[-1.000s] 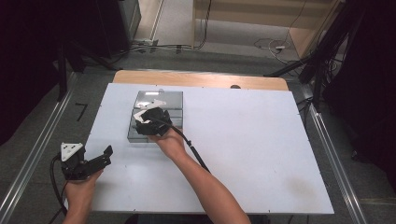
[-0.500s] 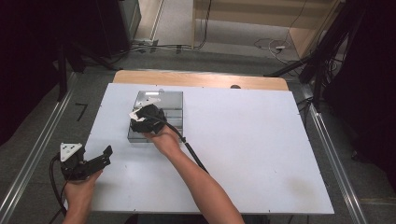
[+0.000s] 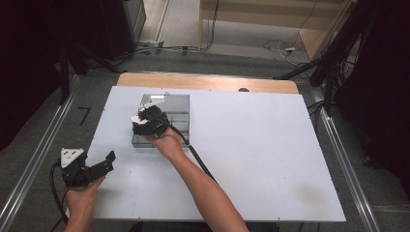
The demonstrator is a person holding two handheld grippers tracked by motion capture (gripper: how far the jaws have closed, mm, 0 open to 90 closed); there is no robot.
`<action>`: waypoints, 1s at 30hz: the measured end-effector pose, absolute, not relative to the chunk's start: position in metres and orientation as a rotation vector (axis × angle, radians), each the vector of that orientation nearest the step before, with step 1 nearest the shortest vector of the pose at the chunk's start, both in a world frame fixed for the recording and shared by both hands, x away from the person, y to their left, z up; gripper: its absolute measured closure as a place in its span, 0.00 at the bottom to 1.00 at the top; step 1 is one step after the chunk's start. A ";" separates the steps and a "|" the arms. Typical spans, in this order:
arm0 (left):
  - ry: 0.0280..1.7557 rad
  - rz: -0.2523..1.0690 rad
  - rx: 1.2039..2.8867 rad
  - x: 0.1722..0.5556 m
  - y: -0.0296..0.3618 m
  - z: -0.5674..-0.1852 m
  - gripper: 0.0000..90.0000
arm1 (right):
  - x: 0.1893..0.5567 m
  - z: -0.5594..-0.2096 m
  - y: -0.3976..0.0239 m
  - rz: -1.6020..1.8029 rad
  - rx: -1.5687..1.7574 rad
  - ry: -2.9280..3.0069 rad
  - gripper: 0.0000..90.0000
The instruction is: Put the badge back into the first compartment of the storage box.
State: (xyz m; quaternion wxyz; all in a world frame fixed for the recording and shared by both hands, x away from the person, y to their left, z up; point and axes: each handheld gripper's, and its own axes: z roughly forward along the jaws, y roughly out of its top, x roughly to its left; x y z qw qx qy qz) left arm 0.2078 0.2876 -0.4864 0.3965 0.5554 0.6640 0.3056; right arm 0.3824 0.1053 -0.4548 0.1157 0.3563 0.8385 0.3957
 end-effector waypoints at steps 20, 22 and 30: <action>1.684 0.771 1.407 0.208 0.288 -0.487 0.06 | 0.394 -0.448 0.096 1.153 1.057 2.494 0.18; 1.684 0.770 1.406 0.208 0.288 -0.487 0.07 | 0.393 -0.448 0.094 1.151 1.044 2.506 0.17; 1.681 0.773 1.417 0.208 0.287 -0.487 0.06 | 0.388 -0.449 0.080 1.151 1.020 2.510 0.17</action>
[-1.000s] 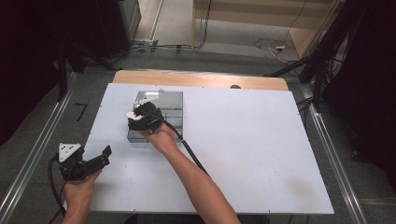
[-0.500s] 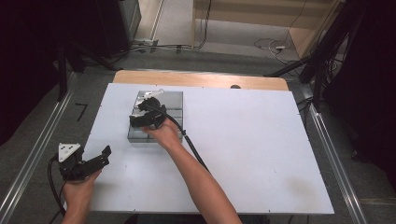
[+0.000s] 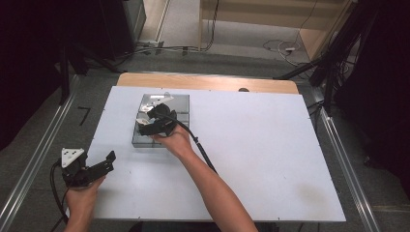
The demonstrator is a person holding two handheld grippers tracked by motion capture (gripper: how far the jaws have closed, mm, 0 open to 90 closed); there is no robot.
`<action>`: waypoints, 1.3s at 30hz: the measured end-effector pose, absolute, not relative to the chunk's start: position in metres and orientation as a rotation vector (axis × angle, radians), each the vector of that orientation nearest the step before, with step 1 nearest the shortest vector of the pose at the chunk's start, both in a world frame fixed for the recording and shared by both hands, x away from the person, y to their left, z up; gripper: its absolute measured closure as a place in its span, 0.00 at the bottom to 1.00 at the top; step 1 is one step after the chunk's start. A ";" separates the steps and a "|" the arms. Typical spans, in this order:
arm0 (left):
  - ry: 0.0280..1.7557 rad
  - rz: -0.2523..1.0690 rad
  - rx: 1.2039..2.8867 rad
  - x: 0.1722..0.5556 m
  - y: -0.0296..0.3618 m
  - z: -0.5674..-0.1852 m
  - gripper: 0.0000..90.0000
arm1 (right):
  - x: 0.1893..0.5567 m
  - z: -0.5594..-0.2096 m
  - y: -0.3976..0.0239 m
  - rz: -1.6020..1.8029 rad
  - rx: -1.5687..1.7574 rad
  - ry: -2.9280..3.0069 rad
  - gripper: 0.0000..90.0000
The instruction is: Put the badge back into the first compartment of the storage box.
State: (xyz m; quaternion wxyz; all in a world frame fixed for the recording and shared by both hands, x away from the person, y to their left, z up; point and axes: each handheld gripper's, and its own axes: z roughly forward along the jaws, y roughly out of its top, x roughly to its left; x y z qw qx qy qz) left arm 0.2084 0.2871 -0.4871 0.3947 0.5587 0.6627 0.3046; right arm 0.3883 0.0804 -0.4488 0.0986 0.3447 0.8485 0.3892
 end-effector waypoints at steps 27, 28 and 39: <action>1.678 0.783 1.437 0.210 0.285 -0.488 0.07 | 0.377 -0.448 0.029 1.152 0.982 2.484 0.16; 1.679 0.783 1.435 0.210 0.284 -0.488 0.06 | 0.376 -0.448 0.028 1.153 0.988 2.485 0.16; 1.675 0.787 1.443 0.210 0.284 -0.488 0.06 | 0.370 -0.444 0.012 1.168 0.978 2.473 0.17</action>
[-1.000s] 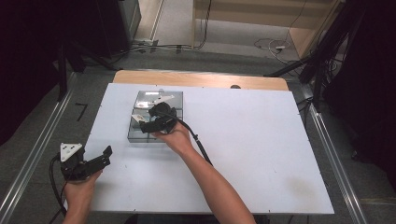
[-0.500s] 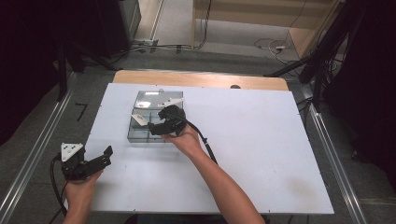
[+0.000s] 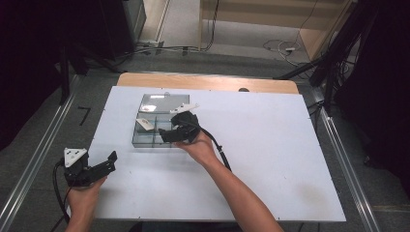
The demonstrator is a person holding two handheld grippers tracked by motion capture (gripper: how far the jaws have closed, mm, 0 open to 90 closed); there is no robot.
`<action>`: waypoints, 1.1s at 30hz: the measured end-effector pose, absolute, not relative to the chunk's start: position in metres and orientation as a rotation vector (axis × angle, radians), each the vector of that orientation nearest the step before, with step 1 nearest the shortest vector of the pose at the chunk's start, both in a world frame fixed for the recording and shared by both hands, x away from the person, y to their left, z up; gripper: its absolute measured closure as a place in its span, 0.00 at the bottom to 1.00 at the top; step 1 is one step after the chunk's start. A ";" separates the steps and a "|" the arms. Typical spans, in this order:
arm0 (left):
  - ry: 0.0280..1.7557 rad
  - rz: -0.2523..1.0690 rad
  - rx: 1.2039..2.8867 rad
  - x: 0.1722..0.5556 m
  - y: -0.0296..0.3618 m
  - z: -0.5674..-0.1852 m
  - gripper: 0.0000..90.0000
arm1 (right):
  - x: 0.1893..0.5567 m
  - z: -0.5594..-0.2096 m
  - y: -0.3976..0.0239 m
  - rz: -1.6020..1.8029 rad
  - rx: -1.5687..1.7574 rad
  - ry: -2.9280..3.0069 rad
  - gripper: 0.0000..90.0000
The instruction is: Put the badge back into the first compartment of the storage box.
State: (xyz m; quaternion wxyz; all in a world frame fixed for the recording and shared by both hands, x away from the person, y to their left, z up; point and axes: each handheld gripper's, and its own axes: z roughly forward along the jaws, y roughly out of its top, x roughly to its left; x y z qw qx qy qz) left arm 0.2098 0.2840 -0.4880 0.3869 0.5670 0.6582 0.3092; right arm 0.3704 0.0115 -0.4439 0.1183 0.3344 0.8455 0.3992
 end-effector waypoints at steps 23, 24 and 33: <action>1.669 0.789 1.448 0.211 0.282 -0.488 0.06 | 0.364 -0.441 -0.031 1.177 0.996 2.447 0.17; 1.671 0.788 1.451 0.211 0.282 -0.489 0.06 | 0.363 -0.441 -0.033 1.181 0.997 2.443 0.17; 1.665 0.788 1.454 0.211 0.281 -0.488 0.06 | 0.356 -0.436 -0.049 1.180 1.002 2.430 0.17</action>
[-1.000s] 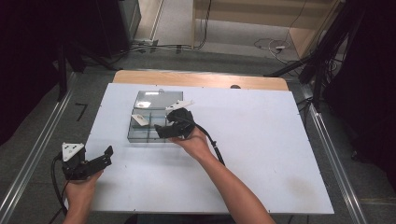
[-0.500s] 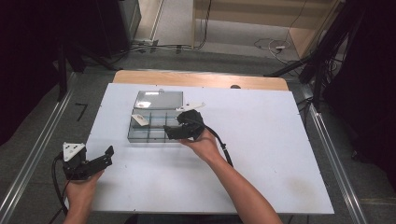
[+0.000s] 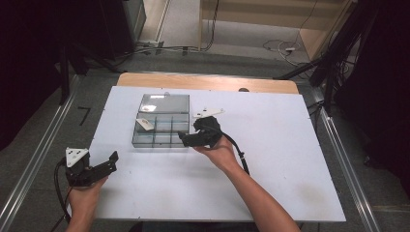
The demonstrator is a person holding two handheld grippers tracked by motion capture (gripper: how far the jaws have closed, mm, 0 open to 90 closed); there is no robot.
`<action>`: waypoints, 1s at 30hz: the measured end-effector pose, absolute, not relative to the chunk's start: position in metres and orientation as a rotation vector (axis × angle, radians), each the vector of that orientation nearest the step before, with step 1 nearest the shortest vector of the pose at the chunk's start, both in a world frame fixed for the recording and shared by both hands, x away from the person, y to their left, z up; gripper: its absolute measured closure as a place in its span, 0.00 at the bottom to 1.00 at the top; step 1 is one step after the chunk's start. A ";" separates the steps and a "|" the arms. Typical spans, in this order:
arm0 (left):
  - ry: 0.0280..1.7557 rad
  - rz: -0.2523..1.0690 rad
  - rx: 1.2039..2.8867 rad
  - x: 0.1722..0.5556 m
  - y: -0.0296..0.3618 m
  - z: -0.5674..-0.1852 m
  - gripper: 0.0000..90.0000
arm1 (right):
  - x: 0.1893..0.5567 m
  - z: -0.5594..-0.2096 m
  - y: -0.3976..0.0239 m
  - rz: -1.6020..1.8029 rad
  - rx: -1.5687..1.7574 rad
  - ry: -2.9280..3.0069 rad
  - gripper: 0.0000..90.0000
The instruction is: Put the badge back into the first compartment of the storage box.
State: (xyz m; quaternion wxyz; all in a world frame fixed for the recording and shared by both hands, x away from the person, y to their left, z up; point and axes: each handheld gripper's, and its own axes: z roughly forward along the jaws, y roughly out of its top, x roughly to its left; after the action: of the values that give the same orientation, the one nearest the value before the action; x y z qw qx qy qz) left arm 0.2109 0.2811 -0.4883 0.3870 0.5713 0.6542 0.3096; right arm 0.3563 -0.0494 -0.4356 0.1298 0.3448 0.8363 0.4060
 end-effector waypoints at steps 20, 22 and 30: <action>1.658 0.776 1.477 0.215 0.277 -0.490 0.06 | 0.338 -0.441 -0.121 1.217 1.079 2.369 0.16; 1.658 0.778 1.478 0.214 0.277 -0.489 0.06 | 0.336 -0.442 -0.129 1.206 1.091 2.360 0.16; 1.658 0.776 1.475 0.214 0.277 -0.489 0.06 | 0.330 -0.450 -0.158 1.180 1.150 2.331 0.16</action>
State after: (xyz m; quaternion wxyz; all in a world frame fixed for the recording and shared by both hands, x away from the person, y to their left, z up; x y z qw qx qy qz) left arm 0.2143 0.2770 -0.4890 0.3850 0.5792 0.6508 0.3047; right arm 0.3296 -0.1581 -0.4502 0.1433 0.3986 0.8082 0.4092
